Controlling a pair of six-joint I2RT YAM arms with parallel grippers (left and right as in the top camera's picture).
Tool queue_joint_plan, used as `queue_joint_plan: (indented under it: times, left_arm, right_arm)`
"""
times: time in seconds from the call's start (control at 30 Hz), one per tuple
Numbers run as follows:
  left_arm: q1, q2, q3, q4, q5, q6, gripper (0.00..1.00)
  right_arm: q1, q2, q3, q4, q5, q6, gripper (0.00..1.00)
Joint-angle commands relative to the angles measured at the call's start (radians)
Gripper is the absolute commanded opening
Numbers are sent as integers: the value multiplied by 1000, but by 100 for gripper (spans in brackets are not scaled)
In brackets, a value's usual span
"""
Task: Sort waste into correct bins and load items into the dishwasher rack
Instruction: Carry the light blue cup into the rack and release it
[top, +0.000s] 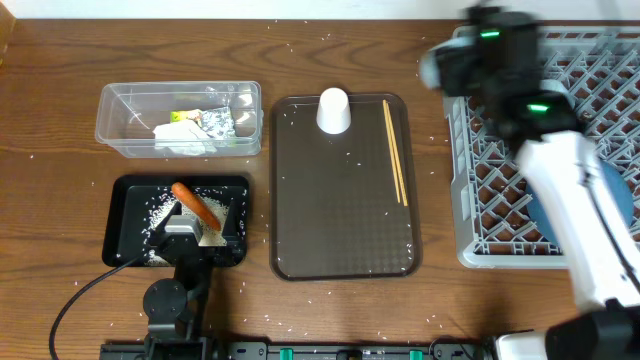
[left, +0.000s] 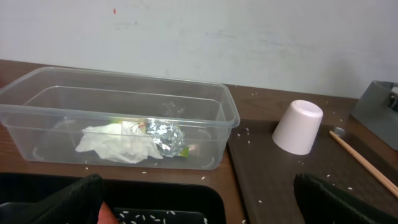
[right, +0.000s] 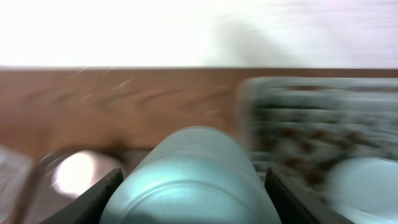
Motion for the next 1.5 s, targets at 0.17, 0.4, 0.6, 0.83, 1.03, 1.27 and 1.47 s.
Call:
queue_joint_plan:
  times: [0.17,0.4,0.6,0.83,1.03,1.27,1.47]
  left_arm:
    - [-4,-6,-18,-32,10,5,98]
    - [-4,-6,-18,-32,10,5,98]
    - [-4,-6,-18,-32,10,5,98]
    - [-4,-6,-18,-32,10,5,98]
    - [-4,-6,-18,-32,10,5,98]
    - [-4,-6,-18,-32,10,5,98]
    - [-4,-6,-18,-32,10,5,98]
  right_arm:
    - [-368,-21,5,-86,27,-41,58]
    - [-613,13,5,-86,-8,-76,57]
    - [-701,103,5,-53,-24,-92,58]
    - [-717,248,5,26,-24,-118,61]
    - [-717,299,5,59,-24,-118,73]
    - [-716,273,5,31,-24,-118,87]
    - [-706,195,5,1,-24,-117,89]
